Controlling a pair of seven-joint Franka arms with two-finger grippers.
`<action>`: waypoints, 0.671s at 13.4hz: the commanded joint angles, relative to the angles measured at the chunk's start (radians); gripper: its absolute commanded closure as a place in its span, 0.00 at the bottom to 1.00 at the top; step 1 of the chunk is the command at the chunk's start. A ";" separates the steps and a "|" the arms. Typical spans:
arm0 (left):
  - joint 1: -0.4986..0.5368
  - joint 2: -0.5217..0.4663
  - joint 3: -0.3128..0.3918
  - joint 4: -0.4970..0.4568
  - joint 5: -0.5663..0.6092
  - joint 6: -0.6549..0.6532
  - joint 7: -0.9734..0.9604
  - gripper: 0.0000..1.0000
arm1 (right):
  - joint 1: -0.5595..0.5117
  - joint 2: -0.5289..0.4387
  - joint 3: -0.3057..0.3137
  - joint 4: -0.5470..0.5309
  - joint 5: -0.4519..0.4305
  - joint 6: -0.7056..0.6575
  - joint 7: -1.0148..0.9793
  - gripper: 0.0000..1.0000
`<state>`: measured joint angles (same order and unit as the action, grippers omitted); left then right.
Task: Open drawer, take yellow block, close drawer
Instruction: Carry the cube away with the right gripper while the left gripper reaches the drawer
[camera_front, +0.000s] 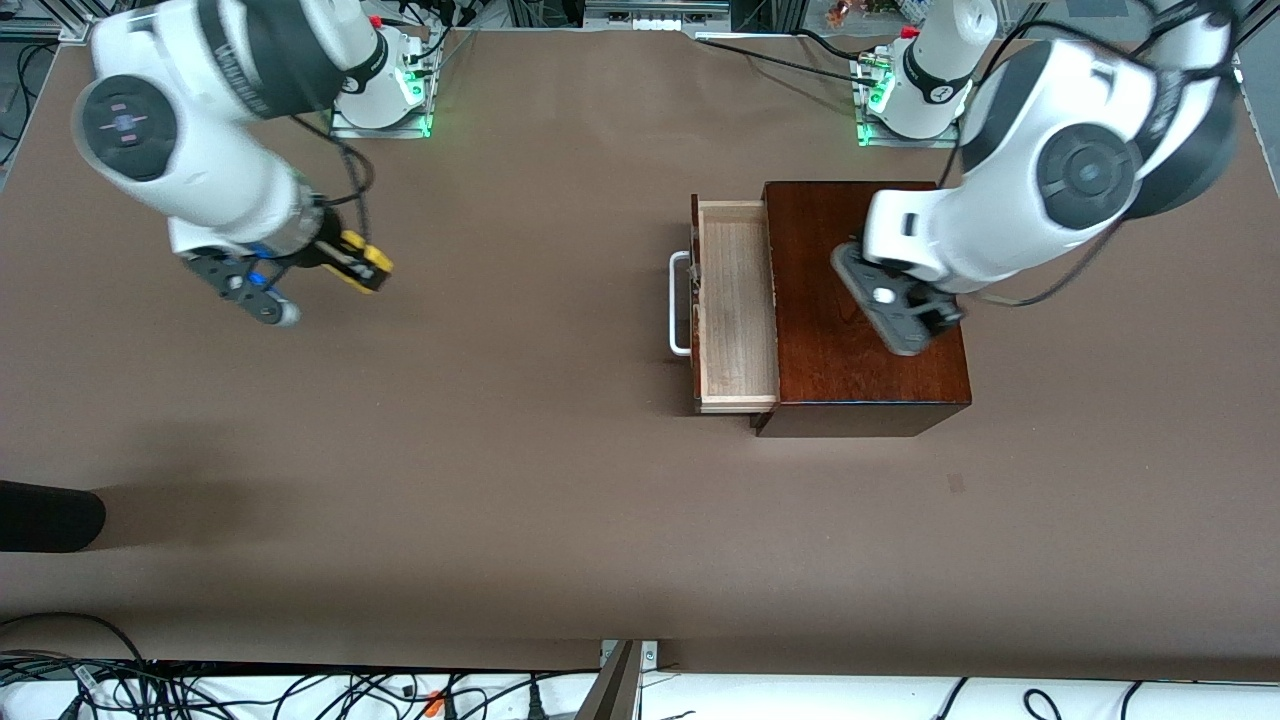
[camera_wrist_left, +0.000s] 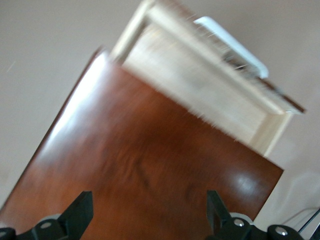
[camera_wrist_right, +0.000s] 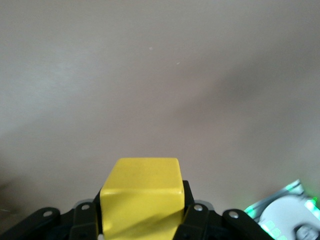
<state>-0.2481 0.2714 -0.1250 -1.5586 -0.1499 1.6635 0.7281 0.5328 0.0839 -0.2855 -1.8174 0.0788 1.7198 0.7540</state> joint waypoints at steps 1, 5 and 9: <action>-0.070 0.054 -0.013 0.037 -0.056 0.075 0.222 0.00 | 0.010 -0.050 -0.102 -0.190 0.015 0.137 -0.300 0.99; -0.262 0.162 -0.030 0.034 -0.048 0.318 0.310 0.00 | 0.009 0.006 -0.182 -0.354 0.010 0.415 -0.605 0.99; -0.351 0.250 -0.027 0.028 -0.042 0.438 0.304 0.00 | 0.004 0.121 -0.185 -0.430 0.016 0.639 -0.765 0.99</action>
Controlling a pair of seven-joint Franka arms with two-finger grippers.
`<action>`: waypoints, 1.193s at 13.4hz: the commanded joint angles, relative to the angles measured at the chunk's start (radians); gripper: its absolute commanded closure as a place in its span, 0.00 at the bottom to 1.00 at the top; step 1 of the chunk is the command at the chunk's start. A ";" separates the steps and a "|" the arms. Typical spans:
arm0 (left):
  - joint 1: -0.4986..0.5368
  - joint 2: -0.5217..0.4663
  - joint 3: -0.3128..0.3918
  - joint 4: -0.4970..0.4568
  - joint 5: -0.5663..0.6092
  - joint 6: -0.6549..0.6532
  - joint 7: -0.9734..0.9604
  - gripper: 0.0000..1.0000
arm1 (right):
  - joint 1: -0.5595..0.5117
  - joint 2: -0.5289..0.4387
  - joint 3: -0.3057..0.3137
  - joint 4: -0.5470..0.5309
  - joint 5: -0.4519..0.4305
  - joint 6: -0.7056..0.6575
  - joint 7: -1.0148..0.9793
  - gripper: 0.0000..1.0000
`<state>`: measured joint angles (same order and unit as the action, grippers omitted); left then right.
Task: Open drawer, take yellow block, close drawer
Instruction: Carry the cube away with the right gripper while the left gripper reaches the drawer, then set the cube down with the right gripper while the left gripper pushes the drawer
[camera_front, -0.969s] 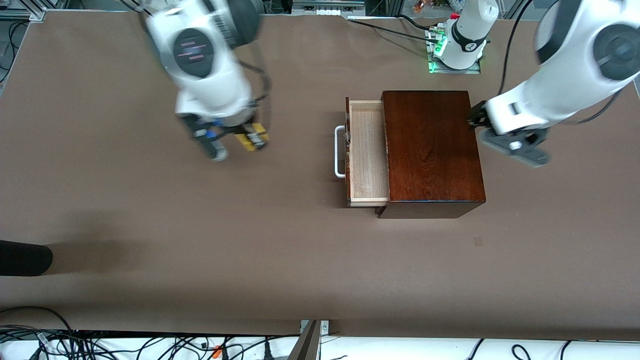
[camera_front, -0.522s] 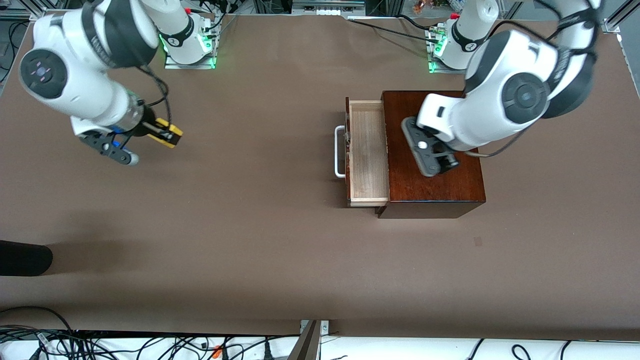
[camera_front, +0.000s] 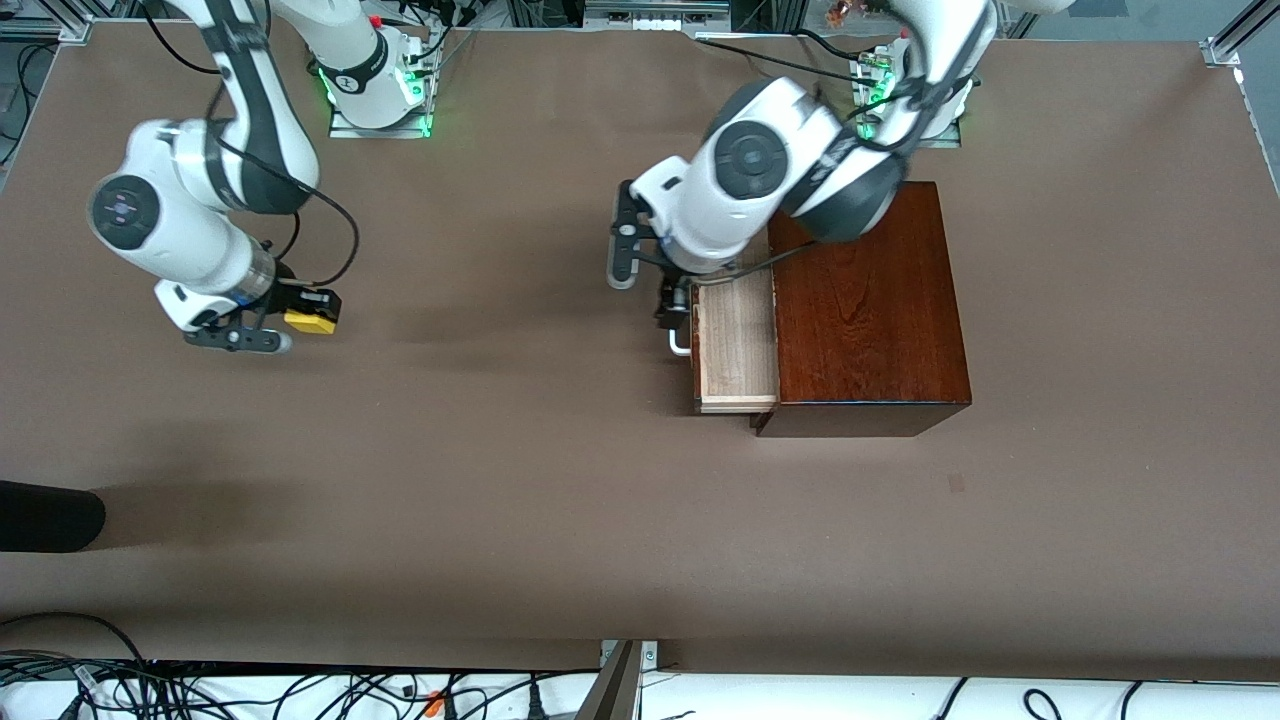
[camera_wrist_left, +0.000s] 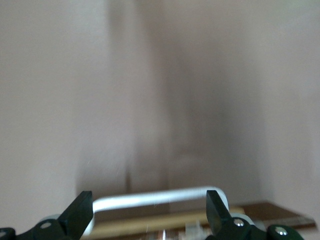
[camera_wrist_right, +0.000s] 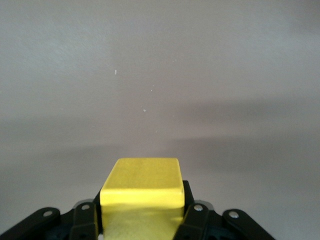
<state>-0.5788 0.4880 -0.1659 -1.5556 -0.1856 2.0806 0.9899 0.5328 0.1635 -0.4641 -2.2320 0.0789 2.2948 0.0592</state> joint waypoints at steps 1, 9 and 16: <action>-0.035 0.040 0.014 0.020 0.020 0.021 0.043 0.00 | 0.004 0.065 -0.007 -0.032 0.018 0.111 -0.076 0.99; -0.052 0.116 0.013 0.020 0.248 0.036 -0.051 0.00 | 0.006 0.137 0.007 -0.123 0.065 0.276 -0.084 0.99; -0.030 0.103 0.035 0.023 0.285 -0.040 -0.053 0.00 | 0.006 0.136 0.062 -0.141 0.124 0.272 -0.098 0.99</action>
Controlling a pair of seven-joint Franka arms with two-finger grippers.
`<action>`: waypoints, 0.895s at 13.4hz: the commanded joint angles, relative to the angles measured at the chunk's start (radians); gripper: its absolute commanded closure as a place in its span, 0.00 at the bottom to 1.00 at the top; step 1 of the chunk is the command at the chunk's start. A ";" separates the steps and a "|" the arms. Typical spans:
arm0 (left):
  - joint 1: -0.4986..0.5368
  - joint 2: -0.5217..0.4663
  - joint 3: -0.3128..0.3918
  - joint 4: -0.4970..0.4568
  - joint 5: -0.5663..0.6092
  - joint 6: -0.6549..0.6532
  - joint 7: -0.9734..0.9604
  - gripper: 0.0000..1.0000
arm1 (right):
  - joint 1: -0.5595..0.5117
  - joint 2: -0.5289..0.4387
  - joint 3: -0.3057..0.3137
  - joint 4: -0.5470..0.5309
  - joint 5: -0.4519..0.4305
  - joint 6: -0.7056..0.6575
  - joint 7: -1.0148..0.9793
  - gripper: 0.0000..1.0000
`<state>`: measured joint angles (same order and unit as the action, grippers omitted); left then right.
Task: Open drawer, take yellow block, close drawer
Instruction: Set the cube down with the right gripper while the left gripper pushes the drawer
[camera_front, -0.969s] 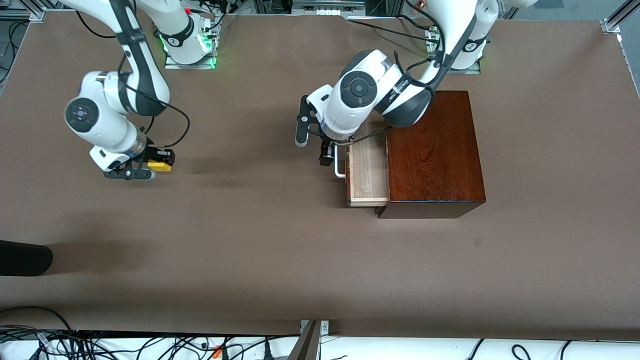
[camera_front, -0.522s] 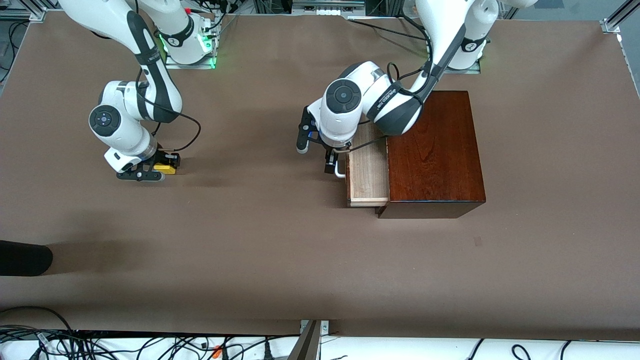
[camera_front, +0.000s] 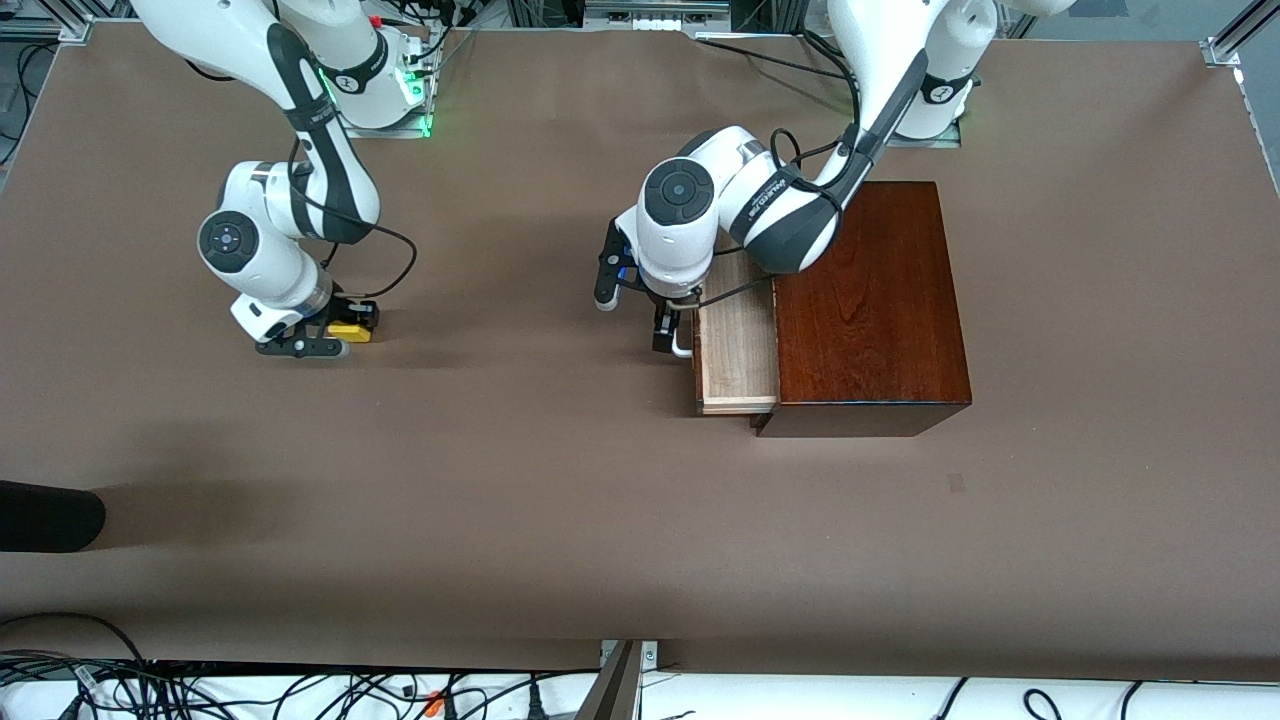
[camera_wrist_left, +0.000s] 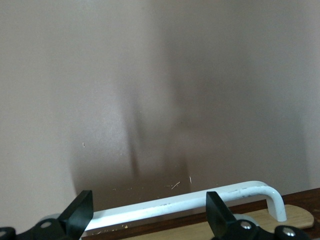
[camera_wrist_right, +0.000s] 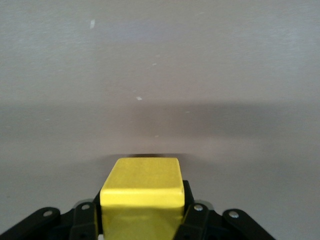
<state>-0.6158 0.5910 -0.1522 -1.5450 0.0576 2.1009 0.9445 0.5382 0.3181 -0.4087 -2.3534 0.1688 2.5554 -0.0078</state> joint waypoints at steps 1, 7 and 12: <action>0.014 -0.010 0.026 0.013 0.042 -0.082 -0.006 0.00 | 0.000 -0.019 0.007 -0.020 0.034 0.009 -0.031 0.97; 0.040 -0.031 0.028 0.013 0.042 -0.166 -0.006 0.00 | 0.000 -0.045 0.014 -0.004 0.075 -0.050 -0.035 0.00; 0.047 -0.042 0.046 0.013 0.065 -0.223 -0.006 0.00 | 0.000 -0.174 0.001 0.098 0.078 -0.183 -0.028 0.00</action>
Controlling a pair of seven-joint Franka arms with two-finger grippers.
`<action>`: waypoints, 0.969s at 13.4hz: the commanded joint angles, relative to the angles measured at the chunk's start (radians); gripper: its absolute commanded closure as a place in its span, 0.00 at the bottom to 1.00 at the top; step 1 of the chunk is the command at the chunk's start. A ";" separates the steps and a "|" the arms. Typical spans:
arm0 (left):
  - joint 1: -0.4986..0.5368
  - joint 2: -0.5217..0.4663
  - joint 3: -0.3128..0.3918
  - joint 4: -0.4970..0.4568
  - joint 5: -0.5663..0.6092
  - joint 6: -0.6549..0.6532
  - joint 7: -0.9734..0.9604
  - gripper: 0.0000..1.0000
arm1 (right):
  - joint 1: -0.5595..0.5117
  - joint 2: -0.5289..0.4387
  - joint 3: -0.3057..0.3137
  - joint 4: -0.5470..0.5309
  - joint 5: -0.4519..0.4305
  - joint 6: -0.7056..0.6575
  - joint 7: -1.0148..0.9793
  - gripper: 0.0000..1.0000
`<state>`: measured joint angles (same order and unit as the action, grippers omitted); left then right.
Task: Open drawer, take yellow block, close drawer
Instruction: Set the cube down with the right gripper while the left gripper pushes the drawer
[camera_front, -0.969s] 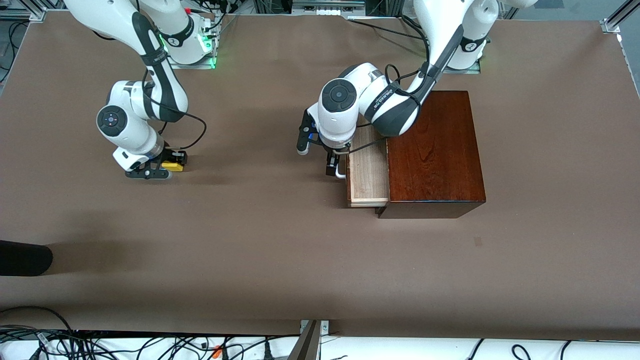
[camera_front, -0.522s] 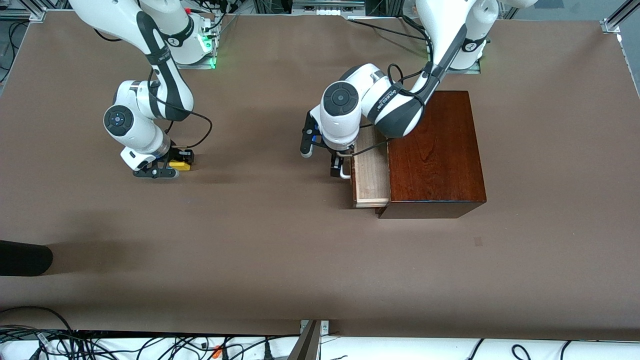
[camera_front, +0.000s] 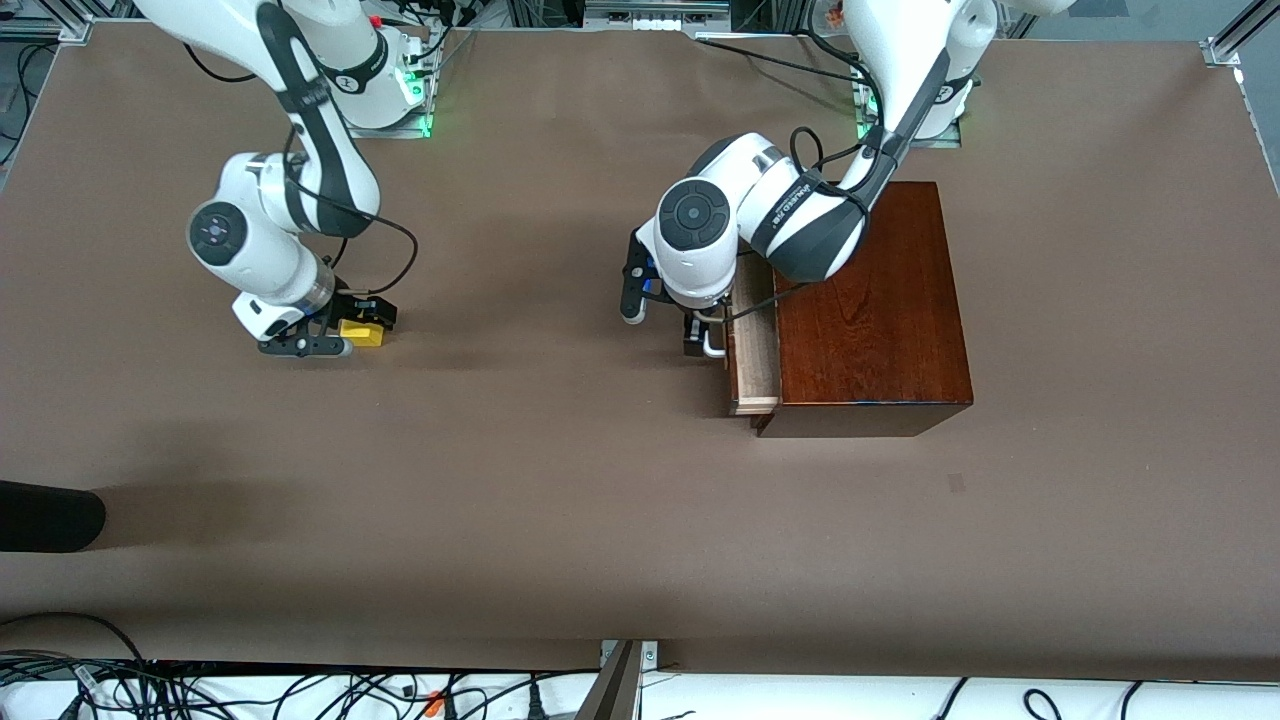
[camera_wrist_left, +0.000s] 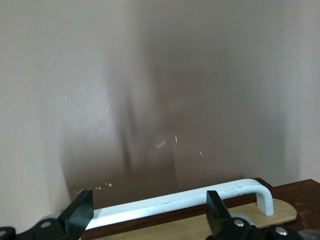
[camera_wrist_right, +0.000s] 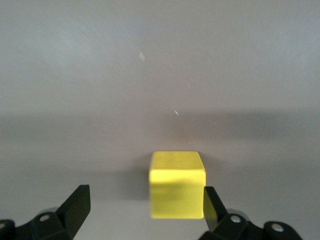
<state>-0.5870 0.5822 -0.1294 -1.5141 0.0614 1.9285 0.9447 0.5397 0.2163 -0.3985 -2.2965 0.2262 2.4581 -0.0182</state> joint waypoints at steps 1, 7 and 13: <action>0.018 -0.036 0.024 -0.018 0.063 -0.062 -0.006 0.00 | -0.001 -0.078 -0.026 0.090 0.022 -0.149 -0.014 0.00; 0.032 -0.051 0.037 -0.018 0.067 -0.106 -0.006 0.00 | -0.001 -0.078 -0.141 0.408 -0.001 -0.611 -0.014 0.00; 0.055 -0.070 0.034 -0.018 0.067 -0.128 0.000 0.00 | 0.000 -0.150 -0.146 0.566 -0.156 -0.838 0.075 0.00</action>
<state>-0.5479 0.5453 -0.0949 -1.5141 0.0960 1.8198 0.9447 0.5386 0.1151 -0.5436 -1.7506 0.0964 1.6770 0.0355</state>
